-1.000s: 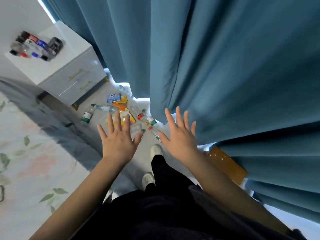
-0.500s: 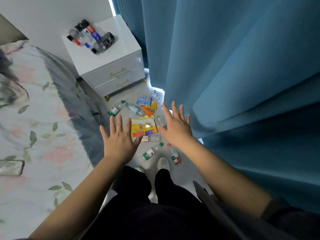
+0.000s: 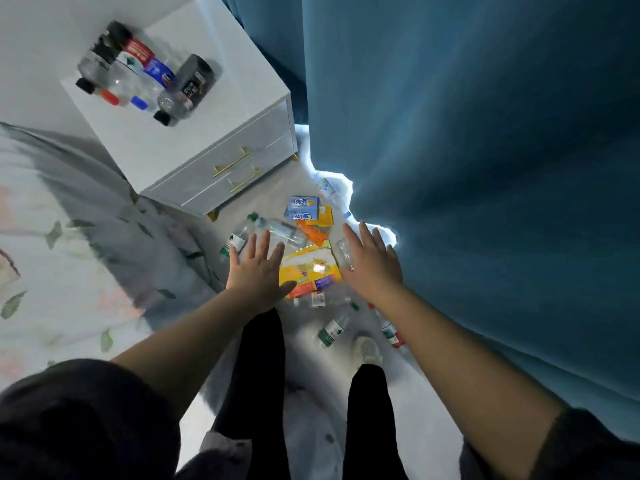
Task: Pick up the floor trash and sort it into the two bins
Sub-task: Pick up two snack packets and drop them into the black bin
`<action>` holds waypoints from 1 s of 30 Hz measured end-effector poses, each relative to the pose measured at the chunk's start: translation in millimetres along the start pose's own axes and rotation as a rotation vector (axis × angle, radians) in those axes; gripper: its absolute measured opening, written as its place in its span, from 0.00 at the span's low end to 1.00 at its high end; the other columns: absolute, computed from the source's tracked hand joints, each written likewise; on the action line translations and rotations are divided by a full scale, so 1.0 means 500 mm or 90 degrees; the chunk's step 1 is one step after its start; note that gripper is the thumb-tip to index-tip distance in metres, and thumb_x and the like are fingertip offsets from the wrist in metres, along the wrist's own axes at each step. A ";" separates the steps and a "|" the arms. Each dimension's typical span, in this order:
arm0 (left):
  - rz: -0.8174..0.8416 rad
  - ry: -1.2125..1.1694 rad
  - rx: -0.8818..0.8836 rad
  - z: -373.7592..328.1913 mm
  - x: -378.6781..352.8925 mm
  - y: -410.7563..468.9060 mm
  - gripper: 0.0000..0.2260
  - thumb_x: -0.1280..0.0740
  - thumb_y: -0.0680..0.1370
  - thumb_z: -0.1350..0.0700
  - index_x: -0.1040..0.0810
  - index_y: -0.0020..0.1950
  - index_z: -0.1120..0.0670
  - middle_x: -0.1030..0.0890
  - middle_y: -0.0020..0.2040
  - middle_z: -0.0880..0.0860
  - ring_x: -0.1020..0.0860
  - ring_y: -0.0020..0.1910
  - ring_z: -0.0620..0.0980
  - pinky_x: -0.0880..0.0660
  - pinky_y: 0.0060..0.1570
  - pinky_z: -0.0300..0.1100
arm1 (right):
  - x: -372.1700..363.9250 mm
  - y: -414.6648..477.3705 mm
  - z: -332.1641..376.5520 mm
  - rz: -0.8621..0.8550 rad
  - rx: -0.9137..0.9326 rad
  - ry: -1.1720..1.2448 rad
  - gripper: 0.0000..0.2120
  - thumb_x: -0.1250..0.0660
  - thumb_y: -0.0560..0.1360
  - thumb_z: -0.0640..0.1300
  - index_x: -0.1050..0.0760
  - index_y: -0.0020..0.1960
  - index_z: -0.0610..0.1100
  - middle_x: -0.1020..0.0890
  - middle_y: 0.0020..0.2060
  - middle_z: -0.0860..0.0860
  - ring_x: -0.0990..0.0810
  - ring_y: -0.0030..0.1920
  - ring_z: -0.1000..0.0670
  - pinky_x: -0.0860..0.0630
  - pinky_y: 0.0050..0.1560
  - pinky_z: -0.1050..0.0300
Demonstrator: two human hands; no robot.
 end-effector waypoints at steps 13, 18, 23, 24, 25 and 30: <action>0.050 0.062 -0.105 0.133 -0.388 0.749 0.38 0.38 0.76 0.37 0.51 0.78 0.53 0.51 0.78 0.56 0.50 0.77 0.58 0.44 0.72 0.58 | -0.545 0.656 -0.060 0.093 -0.146 0.148 0.35 0.35 0.77 0.50 0.49 0.77 0.50 0.42 0.76 0.45 0.38 0.72 0.41 0.35 0.67 0.44; 0.011 0.007 -0.074 0.118 -0.505 0.962 0.38 0.34 0.74 0.39 0.45 0.76 0.55 0.44 0.76 0.57 0.43 0.74 0.58 0.39 0.67 0.58 | -0.677 0.807 -0.111 0.028 -0.128 0.146 0.26 0.37 0.78 0.48 0.42 0.74 0.51 0.35 0.72 0.48 0.32 0.68 0.44 0.29 0.59 0.43; -0.090 -0.048 -0.091 0.098 -0.542 1.117 0.43 0.28 0.70 0.43 0.48 0.76 0.55 0.43 0.75 0.56 0.44 0.74 0.57 0.39 0.67 0.58 | -0.701 0.978 -0.149 -0.100 -0.101 0.076 0.33 0.29 0.74 0.48 0.43 0.74 0.49 0.32 0.69 0.50 0.27 0.64 0.43 0.24 0.52 0.45; -0.103 -0.048 -0.100 0.096 -0.548 1.140 0.44 0.27 0.70 0.43 0.48 0.76 0.55 0.43 0.75 0.56 0.44 0.74 0.57 0.40 0.68 0.58 | -0.705 1.008 -0.154 -0.109 -0.090 0.063 0.36 0.30 0.74 0.47 0.45 0.75 0.49 0.32 0.69 0.49 0.26 0.64 0.42 0.23 0.51 0.45; -0.114 -0.037 -0.104 0.095 -0.552 1.159 0.45 0.26 0.68 0.43 0.48 0.76 0.55 0.42 0.75 0.57 0.43 0.73 0.58 0.40 0.67 0.58 | -0.706 1.031 -0.157 -0.118 -0.079 0.043 0.38 0.31 0.75 0.45 0.49 0.77 0.50 0.33 0.70 0.49 0.26 0.64 0.42 0.23 0.50 0.44; -0.190 0.016 -0.079 0.105 -0.545 1.185 0.33 0.25 0.68 0.45 0.34 0.66 0.56 0.28 0.60 0.60 0.29 0.58 0.61 0.34 0.56 0.53 | -0.703 1.062 -0.155 -0.158 -0.060 -0.069 0.34 0.35 0.77 0.37 0.48 0.76 0.51 0.32 0.67 0.46 0.22 0.58 0.38 0.22 0.45 0.46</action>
Point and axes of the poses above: each hand's wrist, its own y-axis towards the middle knuckle, its own x-axis out of the back of the hand, z = x × y, the point moved 3 cm from there along y, towards the middle knuckle
